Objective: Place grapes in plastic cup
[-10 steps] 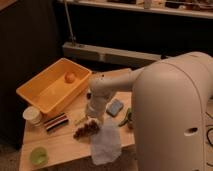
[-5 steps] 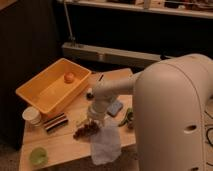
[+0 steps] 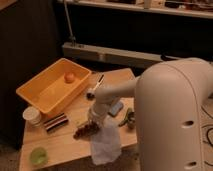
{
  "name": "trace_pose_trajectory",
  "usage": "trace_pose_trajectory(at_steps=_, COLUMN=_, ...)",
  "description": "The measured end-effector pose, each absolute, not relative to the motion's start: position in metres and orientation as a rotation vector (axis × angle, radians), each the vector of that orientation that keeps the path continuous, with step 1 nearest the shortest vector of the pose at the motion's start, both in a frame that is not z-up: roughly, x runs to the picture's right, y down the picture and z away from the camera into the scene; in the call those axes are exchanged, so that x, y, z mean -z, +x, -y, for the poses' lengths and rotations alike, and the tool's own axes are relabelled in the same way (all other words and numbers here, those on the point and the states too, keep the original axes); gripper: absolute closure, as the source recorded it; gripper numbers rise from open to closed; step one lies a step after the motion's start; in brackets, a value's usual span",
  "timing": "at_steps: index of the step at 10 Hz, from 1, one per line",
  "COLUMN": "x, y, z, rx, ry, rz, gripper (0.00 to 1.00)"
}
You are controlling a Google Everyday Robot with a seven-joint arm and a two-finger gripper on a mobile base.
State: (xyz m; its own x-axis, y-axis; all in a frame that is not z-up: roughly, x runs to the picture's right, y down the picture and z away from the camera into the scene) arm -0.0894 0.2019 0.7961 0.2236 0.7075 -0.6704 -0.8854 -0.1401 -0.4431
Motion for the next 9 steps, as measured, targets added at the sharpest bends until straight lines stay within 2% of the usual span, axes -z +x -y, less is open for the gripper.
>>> trace_pose_trajectory(at_steps=2, x=-0.8010, y=-0.0881, z=-0.2028, rx=-1.420, ry=-0.994, rz=-0.229, gripper=0.22)
trace_pose_trajectory(at_steps=3, x=-0.8024, y=-0.0891, z=-0.2026, rx=-1.430, ry=-0.995, rz=-0.228, gripper=0.29)
trace_pose_trajectory(at_steps=9, x=-0.8079, y=-0.0973, z=-0.2023, rx=-1.444, ry=-1.007, rz=-0.221, gripper=0.89)
